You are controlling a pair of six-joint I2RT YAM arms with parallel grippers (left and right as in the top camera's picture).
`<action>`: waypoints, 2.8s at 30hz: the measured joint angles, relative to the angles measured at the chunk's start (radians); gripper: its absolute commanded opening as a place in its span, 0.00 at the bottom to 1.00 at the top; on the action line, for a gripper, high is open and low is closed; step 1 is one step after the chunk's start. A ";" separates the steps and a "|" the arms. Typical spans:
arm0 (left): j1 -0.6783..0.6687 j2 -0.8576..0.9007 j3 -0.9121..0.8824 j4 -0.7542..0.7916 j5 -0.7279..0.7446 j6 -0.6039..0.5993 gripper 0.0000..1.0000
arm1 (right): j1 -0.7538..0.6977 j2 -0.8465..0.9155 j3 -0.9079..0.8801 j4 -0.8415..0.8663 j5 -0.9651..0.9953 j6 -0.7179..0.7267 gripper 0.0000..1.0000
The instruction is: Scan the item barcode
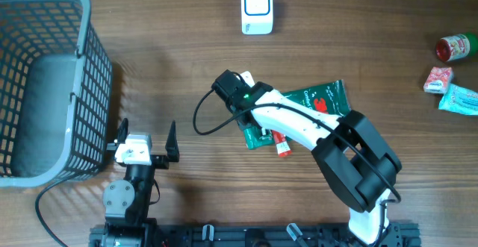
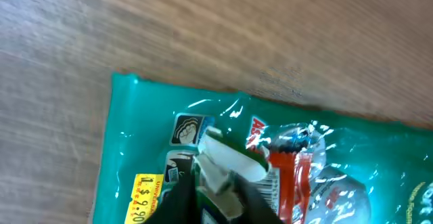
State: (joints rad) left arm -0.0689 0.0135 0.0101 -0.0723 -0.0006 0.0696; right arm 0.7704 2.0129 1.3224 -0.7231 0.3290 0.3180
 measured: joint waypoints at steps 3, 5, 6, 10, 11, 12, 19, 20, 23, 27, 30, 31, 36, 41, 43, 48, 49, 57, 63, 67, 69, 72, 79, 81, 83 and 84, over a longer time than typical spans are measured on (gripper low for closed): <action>0.000 0.000 0.000 0.000 0.000 0.000 1.00 | -0.010 0.000 0.018 -0.066 -0.053 -0.002 0.11; 0.000 0.000 0.000 0.000 0.000 0.000 1.00 | -0.032 0.000 0.067 -0.119 -0.146 -0.003 0.15; 0.000 0.000 0.000 0.000 0.000 0.000 1.00 | -0.048 0.000 0.105 -0.145 -0.208 -0.007 0.17; 0.000 0.000 0.000 0.000 0.000 0.000 1.00 | -0.114 -0.012 0.186 -0.172 -0.391 -0.062 0.19; 0.000 0.000 0.000 0.000 0.000 0.000 1.00 | -0.129 -0.016 0.190 -0.176 -0.412 -0.070 0.19; 0.000 0.000 0.000 0.000 0.000 0.000 1.00 | -0.145 -0.020 0.191 -0.184 -0.419 -0.069 0.21; 0.000 0.000 0.000 0.000 0.000 0.000 1.00 | -0.198 -0.021 0.191 -0.241 -0.253 0.391 0.26; 0.000 0.000 0.000 0.000 0.000 0.000 1.00 | -0.203 -0.021 0.191 -0.241 -0.238 0.490 0.34; 0.000 0.000 0.000 0.000 0.000 0.000 1.00 | -0.213 -0.021 0.191 -0.243 -0.220 0.767 0.53; 0.000 0.000 0.000 0.000 0.000 0.000 1.00 | -0.213 -0.021 0.191 -0.245 -0.224 0.987 0.77; 0.000 0.000 0.000 0.000 0.000 0.000 1.00 | -0.213 -0.021 0.191 -0.250 -0.219 1.013 0.76; 0.000 0.000 0.000 0.000 0.000 0.000 1.00 | -0.213 -0.022 0.191 -0.255 -0.207 0.991 0.79; 0.000 0.000 0.000 0.000 0.000 0.000 1.00 | -0.213 -0.059 0.191 -0.264 -0.163 0.819 1.00; 0.000 0.000 0.000 0.000 0.000 0.000 1.00 | -0.213 -0.122 0.191 -0.259 -0.163 0.601 1.00; 0.000 0.000 0.000 0.000 0.000 0.000 1.00 | -0.213 -0.122 0.191 -0.245 -0.183 0.560 1.00; 0.000 0.000 0.000 0.000 0.000 0.000 1.00 | -0.217 -0.122 0.188 -0.158 -0.219 0.511 0.96; 0.000 0.000 0.000 0.000 0.000 0.000 1.00 | -0.224 -0.122 0.178 -0.124 -0.238 0.522 0.94; 0.000 0.000 0.000 0.000 0.000 0.000 1.00 | -0.312 -0.112 0.043 0.079 -0.439 0.602 0.85; 0.000 0.000 0.000 0.000 0.000 0.000 1.00 | -0.309 -0.031 0.042 0.115 -0.542 0.622 0.72; 0.000 0.000 0.000 0.000 0.000 0.000 1.00 | -0.309 0.019 0.041 0.098 -0.570 0.631 0.68; 0.000 0.000 0.000 0.000 0.000 0.000 1.00 | -0.309 0.026 0.041 0.093 -0.573 0.636 0.68; 0.000 0.000 0.000 0.000 0.000 0.000 1.00 | -0.309 0.026 0.041 0.081 -0.560 0.640 0.70; 0.000 0.000 0.000 0.000 0.000 0.000 1.00 | -0.309 0.027 0.020 0.144 -0.536 0.690 0.49; 0.000 0.000 0.000 0.000 0.000 0.000 1.00 | -0.312 0.027 0.012 0.164 -0.530 0.688 0.46; 0.000 0.000 0.000 0.000 0.000 0.000 1.00 | -0.314 0.027 0.010 0.167 -0.529 0.687 0.46; 0.000 0.000 0.000 0.000 0.000 0.000 1.00 | -0.314 0.027 0.008 0.167 -0.529 0.687 0.46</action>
State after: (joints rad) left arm -0.0689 0.0135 0.0101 -0.0723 -0.0006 0.0696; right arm 0.4561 2.0403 1.3308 -0.5560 -0.2001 1.0050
